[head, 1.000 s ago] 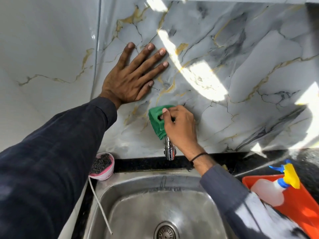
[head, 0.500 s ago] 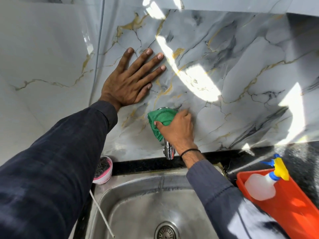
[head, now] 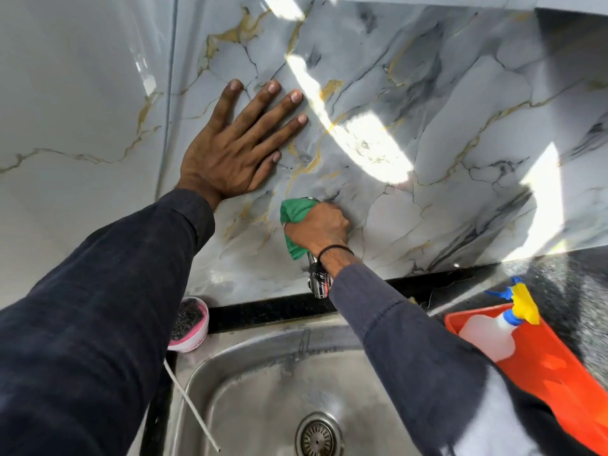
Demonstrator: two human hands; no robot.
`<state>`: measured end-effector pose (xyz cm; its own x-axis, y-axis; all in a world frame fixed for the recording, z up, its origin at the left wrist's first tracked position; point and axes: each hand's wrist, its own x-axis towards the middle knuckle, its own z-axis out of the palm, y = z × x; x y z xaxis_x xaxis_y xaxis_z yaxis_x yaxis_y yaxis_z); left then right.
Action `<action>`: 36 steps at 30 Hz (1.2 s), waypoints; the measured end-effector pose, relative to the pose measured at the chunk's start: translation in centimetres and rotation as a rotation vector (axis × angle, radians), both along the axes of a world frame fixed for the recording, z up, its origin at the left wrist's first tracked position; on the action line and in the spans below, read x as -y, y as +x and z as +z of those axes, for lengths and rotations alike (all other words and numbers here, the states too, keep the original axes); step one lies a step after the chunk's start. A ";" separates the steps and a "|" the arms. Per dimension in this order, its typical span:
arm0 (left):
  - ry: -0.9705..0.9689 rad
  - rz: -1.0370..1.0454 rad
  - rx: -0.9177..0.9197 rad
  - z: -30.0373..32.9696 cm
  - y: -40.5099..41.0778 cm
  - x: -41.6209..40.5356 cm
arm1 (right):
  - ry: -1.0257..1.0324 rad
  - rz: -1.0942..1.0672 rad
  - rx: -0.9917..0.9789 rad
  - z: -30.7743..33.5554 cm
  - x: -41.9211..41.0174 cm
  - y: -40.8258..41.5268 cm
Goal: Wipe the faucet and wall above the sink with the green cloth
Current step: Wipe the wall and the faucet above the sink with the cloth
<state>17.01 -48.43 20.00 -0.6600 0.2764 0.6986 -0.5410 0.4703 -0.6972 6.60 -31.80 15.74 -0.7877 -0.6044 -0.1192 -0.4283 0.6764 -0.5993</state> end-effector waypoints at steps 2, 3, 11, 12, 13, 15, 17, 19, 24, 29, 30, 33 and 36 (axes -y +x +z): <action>-0.005 0.010 0.002 -0.1 -0.1 0.1 | 0.033 -0.015 -0.028 -0.1 0.4 0.0; -0.011 0.018 0.001 -0.1 -0.1 0.2 | 0.055 -0.014 -0.043 -0.1 0.6 0.0; -0.023 0.028 -0.008 -0.1 -0.1 0.5 | 0.034 -0.053 0.059 -0.1 1.0 -0.6; -0.027 0.023 -0.013 0.0 -0.2 0.5 | 0.029 -0.039 0.128 -0.3 0.9 -1.1; -0.027 0.020 -0.018 -0.1 -0.1 0.4 | 0.026 -0.018 0.204 -0.5 0.6 -1.4; -0.028 0.017 -0.019 -0.2 -0.1 0.5 | 0.005 0.021 0.334 -1.0 0.1 -1.8; -0.036 0.011 -0.014 -0.1 0.0 0.4 | -0.043 0.039 0.394 -1.7 -0.2 -1.9; -0.045 0.009 -0.010 0.1 -0.1 0.2 | -0.073 0.025 0.384 -2.1 -0.6 -1.7; -0.060 0.024 -0.009 0.1 0.1 0.0 | -0.177 -0.048 0.122 -3.1 -2.5 0.3; -0.050 0.034 -0.006 0.1 0.1 -0.2 | -0.361 -0.059 -0.166 -5.3 -5.2 2.5; -0.054 0.033 -0.002 0.1 0.1 -0.2 | -0.395 -0.066 -0.194 -5.9 -5.5 2.7; -0.053 0.036 -0.007 0.1 0.2 -0.2 | -0.490 -0.074 -0.255 -7.8 -6.2 3.1; -0.048 0.050 -0.007 0.2 0.2 -0.3 | -0.611 -0.070 -0.270 -9.5 -6.5 3.2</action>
<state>17.16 -48.13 20.17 -0.6693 0.2764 0.6897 -0.5678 0.4084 -0.7147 9.77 -25.26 6.25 -0.7820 -0.4467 0.4346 -0.5839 0.2814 -0.7615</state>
